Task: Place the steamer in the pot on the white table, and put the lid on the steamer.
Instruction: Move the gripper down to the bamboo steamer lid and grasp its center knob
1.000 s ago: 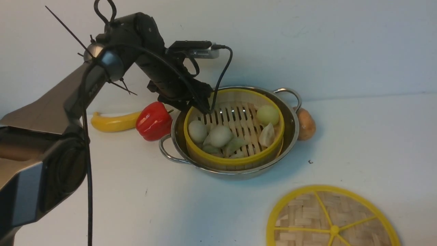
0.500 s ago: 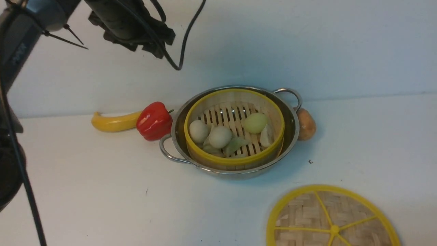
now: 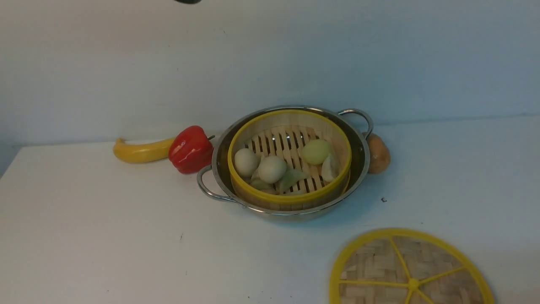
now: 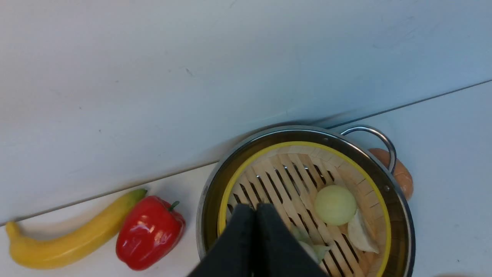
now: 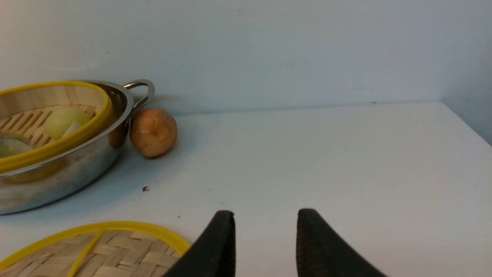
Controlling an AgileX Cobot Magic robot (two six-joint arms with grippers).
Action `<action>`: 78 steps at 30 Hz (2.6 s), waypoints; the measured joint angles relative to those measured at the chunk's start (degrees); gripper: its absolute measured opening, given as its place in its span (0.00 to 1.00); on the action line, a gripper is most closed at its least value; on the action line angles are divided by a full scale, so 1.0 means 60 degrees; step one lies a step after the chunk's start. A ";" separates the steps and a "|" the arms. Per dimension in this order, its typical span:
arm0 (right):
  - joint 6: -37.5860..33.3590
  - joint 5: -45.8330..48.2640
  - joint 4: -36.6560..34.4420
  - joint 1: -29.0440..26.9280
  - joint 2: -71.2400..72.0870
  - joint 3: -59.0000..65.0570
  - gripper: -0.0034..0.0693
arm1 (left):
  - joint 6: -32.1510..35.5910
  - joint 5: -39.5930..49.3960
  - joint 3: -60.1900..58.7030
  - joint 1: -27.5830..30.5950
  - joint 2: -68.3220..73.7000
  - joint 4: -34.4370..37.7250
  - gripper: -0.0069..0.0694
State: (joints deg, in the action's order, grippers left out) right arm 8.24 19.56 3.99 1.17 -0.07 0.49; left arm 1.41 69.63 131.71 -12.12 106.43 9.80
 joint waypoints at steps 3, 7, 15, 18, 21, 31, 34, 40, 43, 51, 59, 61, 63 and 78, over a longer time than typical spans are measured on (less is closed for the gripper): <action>0.0000 0.0000 0.0000 0.0000 0.0000 0.0000 0.38 | 0.0144 0.0000 0.0000 0.0000 0.0029 0.0021 0.06; 0.0000 0.0000 0.0000 0.0000 0.0000 0.0000 0.38 | 0.0212 -0.0002 -0.0085 0.0000 -0.0030 -0.0188 0.06; 0.0000 0.0000 0.0000 0.0000 0.0000 0.0000 0.38 | 0.0510 -0.2045 -0.3727 0.0000 -0.2738 -0.0875 0.06; 0.0000 0.0000 0.0000 0.0000 0.0000 0.0000 0.38 | 0.0507 -0.3303 -0.5747 0.0000 -0.4414 -0.1230 0.06; 0.0000 0.0000 0.0000 0.0000 0.0000 0.0000 0.38 | 0.0507 -0.4416 -0.8121 0.0159 -0.6130 -0.1502 0.06; 0.0000 0.0000 0.0000 0.0000 0.0000 0.0000 0.38 | 0.0466 -0.7599 -1.6175 0.2647 -1.0819 -0.1476 0.09; 0.0000 0.0000 0.0000 0.0000 0.0000 0.0000 0.38 | 0.0467 -0.8237 -1.7497 0.3144 -1.1728 -0.1476 0.09; 0.0000 0.0000 0.0000 0.0000 0.0000 0.0000 0.38 | 0.0412 -0.9572 -2.0407 0.3910 -1.4571 -0.1362 0.10; 0.0000 0.0000 0.0000 0.0000 0.0000 0.0000 0.38 | 0.0412 -0.9577 -2.1232 0.3911 -1.5679 -0.1279 0.11; 0.0000 0.0000 0.0000 0.0000 0.0000 0.0000 0.38 | 0.0412 -0.8809 -2.2011 0.3911 -1.7551 -0.1413 0.13; 0.0000 0.0000 0.0000 0.0000 0.0000 0.0000 0.38 | 0.0412 -0.8246 -2.2011 0.3911 -1.7711 -0.1421 0.13; 0.0000 0.0000 0.0000 0.0000 0.0000 0.0000 0.38 | 0.0412 -0.8242 -2.2011 0.3911 -1.7711 -0.1421 0.13; 0.0000 0.0000 0.0000 0.0000 0.0000 0.0000 0.38 | 0.0412 -0.8242 -2.2011 0.3911 -1.7711 -0.1421 0.13; 0.0000 0.0000 0.0000 0.0000 0.0000 0.0000 0.38 | 0.0402 -0.8242 -2.2011 0.3911 -1.7711 -0.1432 0.13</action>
State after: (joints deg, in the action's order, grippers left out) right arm 8.24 19.56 3.99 1.17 -0.07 0.49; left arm 3.81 20.18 -0.36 11.35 0.16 1.21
